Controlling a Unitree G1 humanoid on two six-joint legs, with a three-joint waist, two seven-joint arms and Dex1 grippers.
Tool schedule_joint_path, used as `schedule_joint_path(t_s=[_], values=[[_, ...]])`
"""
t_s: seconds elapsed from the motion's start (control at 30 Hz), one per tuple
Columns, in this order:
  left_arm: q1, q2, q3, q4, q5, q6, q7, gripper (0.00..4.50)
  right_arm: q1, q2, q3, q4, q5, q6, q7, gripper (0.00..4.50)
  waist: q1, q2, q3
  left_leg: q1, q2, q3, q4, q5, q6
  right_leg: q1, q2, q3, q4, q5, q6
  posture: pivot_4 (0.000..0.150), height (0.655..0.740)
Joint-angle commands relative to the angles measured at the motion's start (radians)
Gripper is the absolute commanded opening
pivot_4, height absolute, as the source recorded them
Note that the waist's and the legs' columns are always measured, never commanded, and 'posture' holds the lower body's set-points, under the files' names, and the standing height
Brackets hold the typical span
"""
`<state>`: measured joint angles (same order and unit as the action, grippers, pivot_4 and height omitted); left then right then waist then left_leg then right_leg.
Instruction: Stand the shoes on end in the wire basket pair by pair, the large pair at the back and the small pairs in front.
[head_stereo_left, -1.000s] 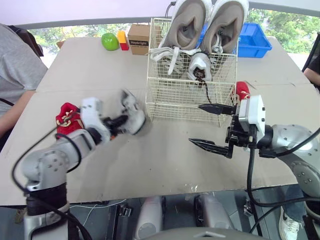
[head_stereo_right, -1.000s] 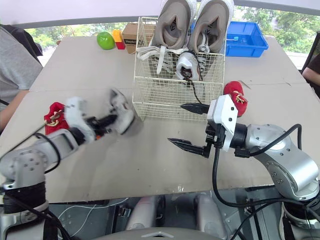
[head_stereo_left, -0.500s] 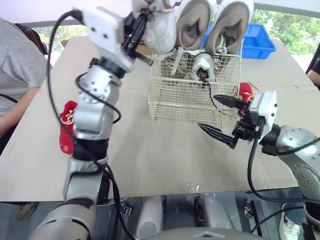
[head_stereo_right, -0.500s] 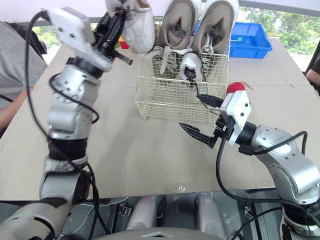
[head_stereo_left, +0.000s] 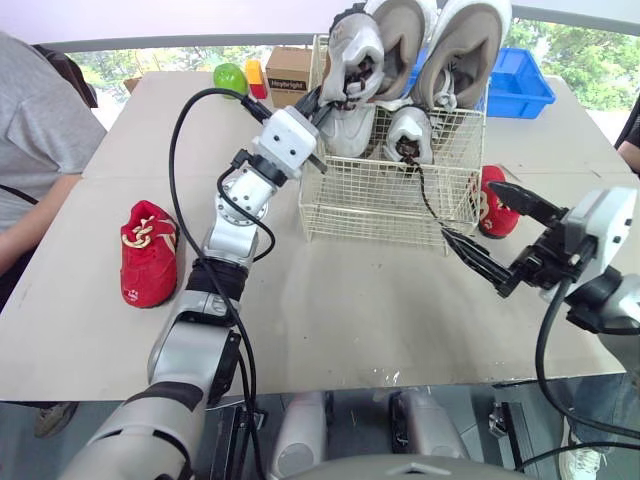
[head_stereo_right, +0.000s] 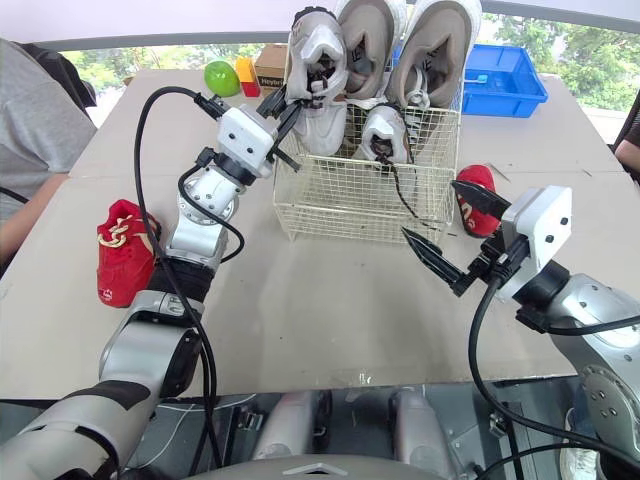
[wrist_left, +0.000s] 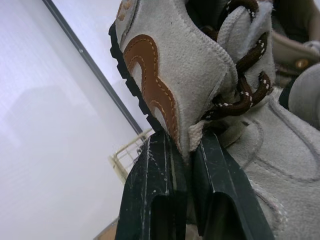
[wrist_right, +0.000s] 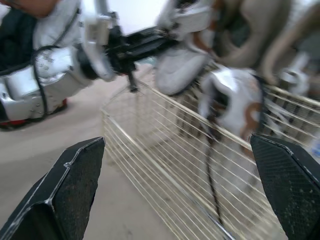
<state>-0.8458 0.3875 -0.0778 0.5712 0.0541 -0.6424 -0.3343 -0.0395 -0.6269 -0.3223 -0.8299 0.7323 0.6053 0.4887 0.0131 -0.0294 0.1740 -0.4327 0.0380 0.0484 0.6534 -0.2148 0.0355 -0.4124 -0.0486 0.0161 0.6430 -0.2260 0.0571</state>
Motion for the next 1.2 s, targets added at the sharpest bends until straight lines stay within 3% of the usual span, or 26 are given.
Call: schedule_joint_path(t_s=[0.03, 0.17, 0.33, 0.57, 0.83, 1.2], values=[[0.048, 0.008, -0.002, -0.041, -0.008, 0.01, -0.041, 0.03, 0.005, -0.018, -0.031, -0.033, 0.006, -0.028, -0.002, 4.5, -0.002, 0.0, 0.0, 0.0, 0.0, 0.0, 0.0, 0.0, 0.0, 0.0, 0.0, 0.0, 0.0, 0.0, 0.0, 0.15, 0.74], [0.096, 0.011, -0.006, -0.083, 0.006, 0.05, -0.055, 0.03, -0.006, -0.021, -0.016, -0.034, 0.007, -0.03, -0.008, 4.5, -0.002, 0.001, -0.001, 0.001, 0.001, 0.0, 0.0, 0.0, 0.0, 0.0, 0.0, 0.0, 0.001, 0.0, 0.0, 0.15, 0.74], [0.074, -0.009, -0.006, -0.069, 0.081, 0.043, 0.024, 0.03, -0.054, -0.021, 0.031, -0.009, -0.002, -0.032, -0.002, 4.5, 0.0, 0.001, -0.001, 0.001, 0.0, 0.0, 0.0, 0.0, 0.0, 0.001, 0.0, 0.0, 0.001, 0.0, 0.0, 0.15, 0.74], [0.228, -0.012, 0.019, -0.299, -0.111, 0.279, -0.124, 0.03, -0.071, -0.031, 0.047, 0.004, -0.008, -0.028, 0.008, 4.5, -0.003, 0.001, -0.002, 0.001, 0.001, 0.0, 0.001, 0.0, 0.0, 0.001, 0.0, 0.0, 0.001, 0.0, 0.0, 0.15, 0.74], [0.4, 0.046, 0.126, -0.697, -0.261, 0.639, -0.122, 3.75, -0.099, -0.034, 0.076, 0.033, -0.008, -0.028, 0.026, 4.5, -0.003, 0.002, -0.002, 0.001, 0.001, -0.001, 0.001, 0.0, 0.0, 0.0, 0.001, -0.001, 0.003, 0.0, 0.0, 0.15, 0.74], [0.512, 0.054, 0.199, -0.905, -0.458, 0.861, -0.161, 3.75, -0.14, -0.026, 0.145, 0.093, -0.056, -0.053, 0.056, 4.5, -0.001, 0.002, -0.002, 0.001, 0.001, -0.001, 0.002, 0.0, 0.0, 0.001, 0.0, 0.0, 0.003, 0.0, 0.0, 0.15, 0.74]])
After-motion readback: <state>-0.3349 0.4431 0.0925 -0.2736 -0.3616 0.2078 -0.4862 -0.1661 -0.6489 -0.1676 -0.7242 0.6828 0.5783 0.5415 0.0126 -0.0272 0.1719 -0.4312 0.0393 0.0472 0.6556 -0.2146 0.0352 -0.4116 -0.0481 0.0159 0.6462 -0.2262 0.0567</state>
